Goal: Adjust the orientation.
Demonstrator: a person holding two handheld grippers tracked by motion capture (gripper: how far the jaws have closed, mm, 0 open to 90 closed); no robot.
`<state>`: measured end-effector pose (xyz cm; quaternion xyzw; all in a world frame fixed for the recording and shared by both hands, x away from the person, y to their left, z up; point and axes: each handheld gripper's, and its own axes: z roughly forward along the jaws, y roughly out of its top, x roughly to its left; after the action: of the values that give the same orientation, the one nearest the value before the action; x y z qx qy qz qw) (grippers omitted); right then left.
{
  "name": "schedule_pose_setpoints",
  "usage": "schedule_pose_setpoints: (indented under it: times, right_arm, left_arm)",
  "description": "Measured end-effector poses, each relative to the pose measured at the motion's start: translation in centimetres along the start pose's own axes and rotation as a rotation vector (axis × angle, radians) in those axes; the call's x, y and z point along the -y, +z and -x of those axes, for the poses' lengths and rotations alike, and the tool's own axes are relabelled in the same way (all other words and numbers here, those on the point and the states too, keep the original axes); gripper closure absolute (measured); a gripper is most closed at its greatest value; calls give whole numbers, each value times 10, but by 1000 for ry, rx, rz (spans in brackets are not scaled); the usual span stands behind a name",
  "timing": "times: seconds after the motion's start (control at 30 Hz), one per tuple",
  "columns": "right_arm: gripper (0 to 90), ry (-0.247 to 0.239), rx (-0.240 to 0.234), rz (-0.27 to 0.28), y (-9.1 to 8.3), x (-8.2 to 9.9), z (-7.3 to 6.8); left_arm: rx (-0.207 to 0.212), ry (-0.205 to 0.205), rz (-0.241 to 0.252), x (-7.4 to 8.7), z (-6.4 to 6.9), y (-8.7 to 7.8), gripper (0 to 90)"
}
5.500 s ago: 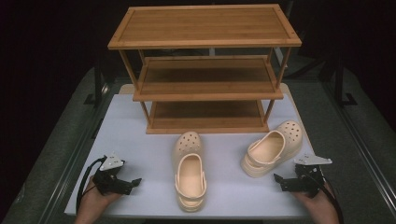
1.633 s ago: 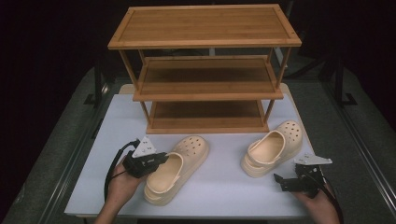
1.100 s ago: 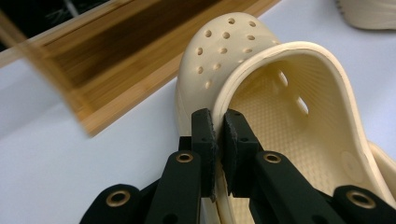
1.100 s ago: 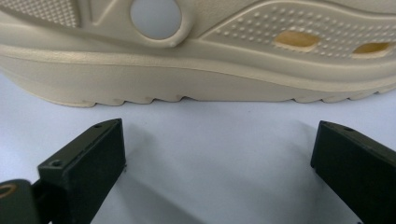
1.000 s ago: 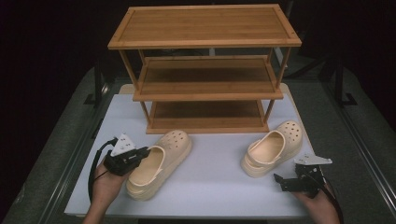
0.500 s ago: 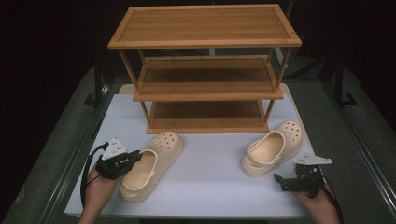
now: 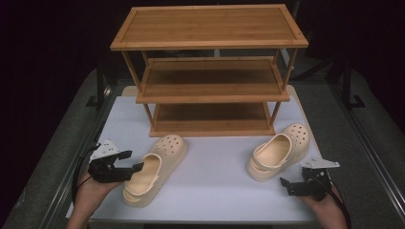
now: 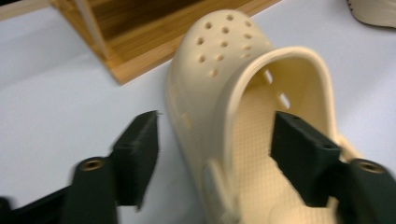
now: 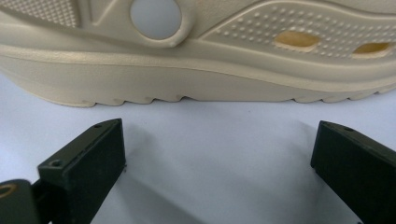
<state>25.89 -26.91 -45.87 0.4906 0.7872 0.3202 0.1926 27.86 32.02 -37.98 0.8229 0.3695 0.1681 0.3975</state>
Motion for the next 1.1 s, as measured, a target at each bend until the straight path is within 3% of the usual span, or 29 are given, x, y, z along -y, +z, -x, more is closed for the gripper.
schedule_pose_setpoints:
  times: [0.13,0.27,0.33,0.37,0.47,0.7,0.83,0.87,1.1]
  right_arm:
    - [24,0,-1,0,0,0,0]
    - [24,0,-1,0,0,0,0]
    - [25,1,-1,0,0,0,0]
    - [24,2,-1,-1,0,0,0]
    - [25,-2,0,2,0,0,0]
    - [24,1,-1,1,0,0,0]
    - [25,1,-1,0,0,0,0]
    - [24,1,-2,0,0,0,0]
    - [27,20,10,-21,-1,-2,-1]
  left_arm:
    - [-18,-27,-15,8,-13,-8,180]
    - [-38,-104,-26,23,-35,-13,90]
    - [-48,-115,-33,26,-39,-13,69]
    - [-89,-116,-70,31,-44,-10,69]
    - [-112,-145,-100,42,-53,-3,7]
    - [-155,-148,-141,57,-61,9,6]
    - [-181,-130,-189,68,-63,19,0]
    - [-176,-128,-162,70,-63,19,0]
    - [-174,-124,-135,74,-63,18,0]
